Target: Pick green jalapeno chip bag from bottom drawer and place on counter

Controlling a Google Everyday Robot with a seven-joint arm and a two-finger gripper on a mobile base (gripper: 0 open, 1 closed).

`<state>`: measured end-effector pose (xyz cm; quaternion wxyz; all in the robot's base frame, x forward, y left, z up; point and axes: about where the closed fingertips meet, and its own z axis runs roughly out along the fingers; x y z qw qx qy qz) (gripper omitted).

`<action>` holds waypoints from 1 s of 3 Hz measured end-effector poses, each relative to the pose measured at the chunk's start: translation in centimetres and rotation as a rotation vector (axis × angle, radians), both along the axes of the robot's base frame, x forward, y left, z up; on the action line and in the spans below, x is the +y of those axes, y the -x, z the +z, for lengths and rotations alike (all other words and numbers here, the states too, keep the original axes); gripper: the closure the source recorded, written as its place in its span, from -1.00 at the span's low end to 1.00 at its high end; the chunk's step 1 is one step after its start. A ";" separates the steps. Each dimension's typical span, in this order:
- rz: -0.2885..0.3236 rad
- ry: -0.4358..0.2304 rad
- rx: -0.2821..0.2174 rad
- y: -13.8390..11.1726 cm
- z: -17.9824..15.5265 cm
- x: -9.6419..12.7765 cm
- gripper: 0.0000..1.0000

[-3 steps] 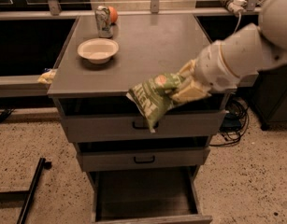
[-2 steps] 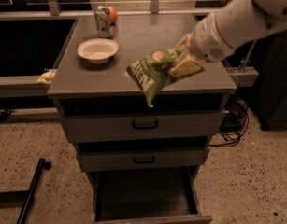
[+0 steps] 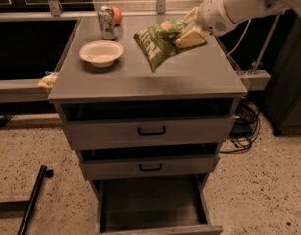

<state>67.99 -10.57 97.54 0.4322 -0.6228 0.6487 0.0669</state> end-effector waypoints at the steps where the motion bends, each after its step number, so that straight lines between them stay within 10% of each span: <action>1: -0.004 -0.010 -0.006 -0.6 0.2 -0.2 0.62; 3: -0.004 -0.010 -0.006 -0.6 0.2 -0.2 -0.31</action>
Offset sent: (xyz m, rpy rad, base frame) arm 0.0062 -0.0023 0.0022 0.0110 -0.0076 -0.0050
